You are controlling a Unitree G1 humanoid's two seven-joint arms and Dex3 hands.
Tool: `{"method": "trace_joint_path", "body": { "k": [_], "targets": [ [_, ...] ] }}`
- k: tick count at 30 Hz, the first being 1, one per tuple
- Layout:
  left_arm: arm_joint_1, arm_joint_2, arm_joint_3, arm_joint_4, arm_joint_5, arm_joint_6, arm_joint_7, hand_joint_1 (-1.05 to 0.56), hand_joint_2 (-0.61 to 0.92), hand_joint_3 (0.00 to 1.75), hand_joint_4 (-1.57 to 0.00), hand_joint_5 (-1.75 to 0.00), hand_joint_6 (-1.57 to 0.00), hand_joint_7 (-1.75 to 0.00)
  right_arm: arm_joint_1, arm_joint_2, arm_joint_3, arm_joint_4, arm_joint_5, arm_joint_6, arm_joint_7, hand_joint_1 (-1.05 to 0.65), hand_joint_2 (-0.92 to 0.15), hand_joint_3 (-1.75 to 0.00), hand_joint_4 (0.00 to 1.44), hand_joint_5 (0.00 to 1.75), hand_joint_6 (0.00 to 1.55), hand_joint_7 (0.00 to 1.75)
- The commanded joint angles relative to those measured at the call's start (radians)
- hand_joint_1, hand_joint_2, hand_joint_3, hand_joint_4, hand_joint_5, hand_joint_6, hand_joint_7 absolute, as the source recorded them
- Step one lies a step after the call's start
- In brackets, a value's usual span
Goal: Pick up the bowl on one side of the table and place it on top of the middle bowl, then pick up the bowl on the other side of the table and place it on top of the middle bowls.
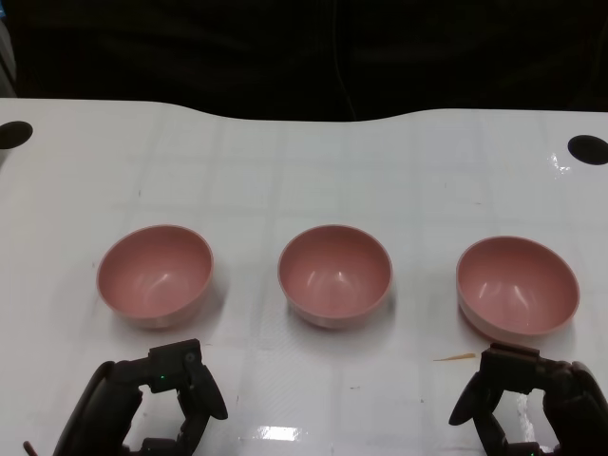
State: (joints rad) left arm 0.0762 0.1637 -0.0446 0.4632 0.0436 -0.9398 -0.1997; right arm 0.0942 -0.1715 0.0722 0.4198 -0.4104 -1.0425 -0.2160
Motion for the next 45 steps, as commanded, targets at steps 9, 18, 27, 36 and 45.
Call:
{"method": "trace_joint_path", "body": {
  "k": [9,18,27,36,45],
  "targets": [
    [-0.003,0.012,0.005,0.013,-0.001,0.000,0.000,-0.07,0.37,1.33,-0.80,-1.67,-0.85,-1.38,0.002,-0.009,-0.011,0.008,0.011,-0.002,-0.008,-0.01,-0.24,-1.49,0.86,1.63,0.90,1.23],
    [-0.003,0.016,0.009,0.013,-0.001,-0.002,0.000,-0.07,0.38,1.33,-0.80,-1.66,-0.84,-1.37,0.002,-0.010,-0.010,0.003,0.000,0.002,-0.013,-0.02,-0.23,-1.50,0.86,1.65,0.90,1.23],
    [-0.004,0.016,0.013,0.012,-0.011,0.008,-0.002,-0.06,0.39,1.31,-0.80,-1.63,-0.85,-1.34,0.000,-0.007,-0.009,0.000,-0.010,0.008,-0.017,-0.03,-0.21,-1.52,0.85,1.66,0.90,1.23],
    [0.004,0.004,0.036,-0.002,-0.018,0.004,0.022,-0.13,0.73,0.52,-0.83,-0.89,-0.97,-0.37,0.000,0.002,-0.003,-0.001,-0.025,0.012,-0.030,-0.03,-0.22,-1.52,0.85,1.67,0.90,1.23],
    [0.037,0.017,0.076,-0.146,0.154,0.128,0.124,-0.25,0.89,0.00,-0.79,-0.29,-0.78,-0.01,0.002,0.009,-0.002,-0.009,-0.022,0.012,-0.031,-0.02,-0.22,-1.52,0.85,1.66,0.90,1.23]
  ]
}}
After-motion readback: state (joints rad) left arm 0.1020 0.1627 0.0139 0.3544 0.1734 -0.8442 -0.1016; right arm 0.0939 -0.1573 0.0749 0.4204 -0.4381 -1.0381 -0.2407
